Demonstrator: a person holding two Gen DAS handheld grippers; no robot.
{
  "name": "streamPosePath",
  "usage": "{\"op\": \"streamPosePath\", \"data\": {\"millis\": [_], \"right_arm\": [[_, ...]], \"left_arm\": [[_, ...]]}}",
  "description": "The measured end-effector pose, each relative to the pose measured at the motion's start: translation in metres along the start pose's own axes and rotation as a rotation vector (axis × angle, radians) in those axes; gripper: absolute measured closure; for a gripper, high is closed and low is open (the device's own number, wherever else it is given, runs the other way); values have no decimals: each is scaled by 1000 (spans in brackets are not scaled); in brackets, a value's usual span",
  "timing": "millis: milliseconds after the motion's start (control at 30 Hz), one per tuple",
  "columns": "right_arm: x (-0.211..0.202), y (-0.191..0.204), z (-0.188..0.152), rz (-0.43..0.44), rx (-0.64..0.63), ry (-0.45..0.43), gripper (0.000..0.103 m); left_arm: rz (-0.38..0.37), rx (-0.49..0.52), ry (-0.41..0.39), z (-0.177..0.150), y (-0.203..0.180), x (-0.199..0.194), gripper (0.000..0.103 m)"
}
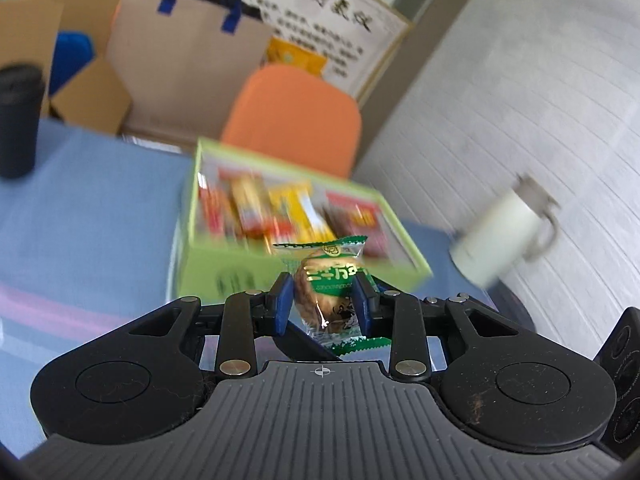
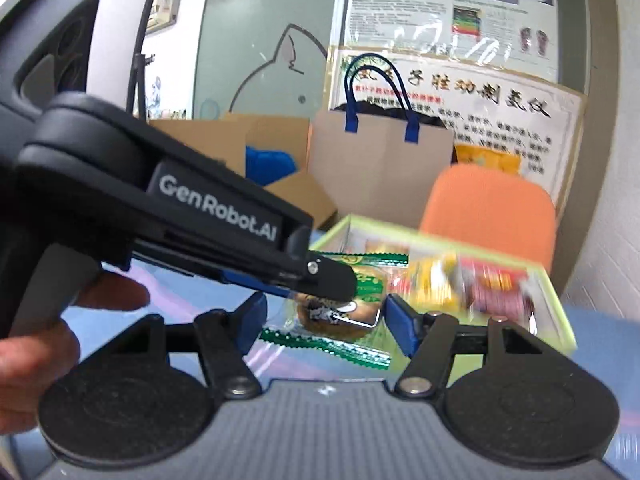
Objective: Organize snacks
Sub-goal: 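Drop the green bun into the green box by opening the left tool, then move the left tool to the pile and grasp the green pea snack bag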
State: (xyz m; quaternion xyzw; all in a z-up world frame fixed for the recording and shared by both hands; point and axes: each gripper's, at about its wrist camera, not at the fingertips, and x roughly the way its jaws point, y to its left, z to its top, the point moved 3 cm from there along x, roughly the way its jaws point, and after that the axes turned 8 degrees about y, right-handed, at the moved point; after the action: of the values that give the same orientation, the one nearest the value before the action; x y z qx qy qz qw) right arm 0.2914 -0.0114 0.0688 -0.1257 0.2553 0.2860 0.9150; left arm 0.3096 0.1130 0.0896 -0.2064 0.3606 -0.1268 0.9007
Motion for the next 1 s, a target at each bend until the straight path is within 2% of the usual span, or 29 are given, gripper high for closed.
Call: {"op": "streamPosePath", "data": {"millis": [167,300,367,433,467,500,533,667,767,867,1000], "right_arm": [[67,-29,34,50,-1,55,37],[116,-40,39,100,-8,136,34],[123,-38,35,115,-15,130,26],[116,-37,33,91,-26,109,23],[109,-38,33,93,-18,100,14],[99,-40,33,101,-6,83,7],[87,-42,33,107,-3,59,3],[25,-46,23,36,-5,-28,1],[-18,-50,-5,4,48,-33,1],[-53,-50,-49,-20,113,11,1],[-90,-45,-108,-94,211,87,0]], "left_arm": [[84,9,6,51,18,48,94],[138,-7,47,64,40,84,93],[126,-34,67,60,52,97,85],[97,-54,34,55,58,92,64],[84,-71,14,55,59,86,50],[61,-83,-15,54,60,77,46],[47,-87,-40,54,58,68,45],[63,-47,-116,45,41,23,33],[72,-5,-122,21,26,-4,28],[41,5,-80,-20,13,-20,20],[-11,-29,23,-88,6,-22,20]]}}
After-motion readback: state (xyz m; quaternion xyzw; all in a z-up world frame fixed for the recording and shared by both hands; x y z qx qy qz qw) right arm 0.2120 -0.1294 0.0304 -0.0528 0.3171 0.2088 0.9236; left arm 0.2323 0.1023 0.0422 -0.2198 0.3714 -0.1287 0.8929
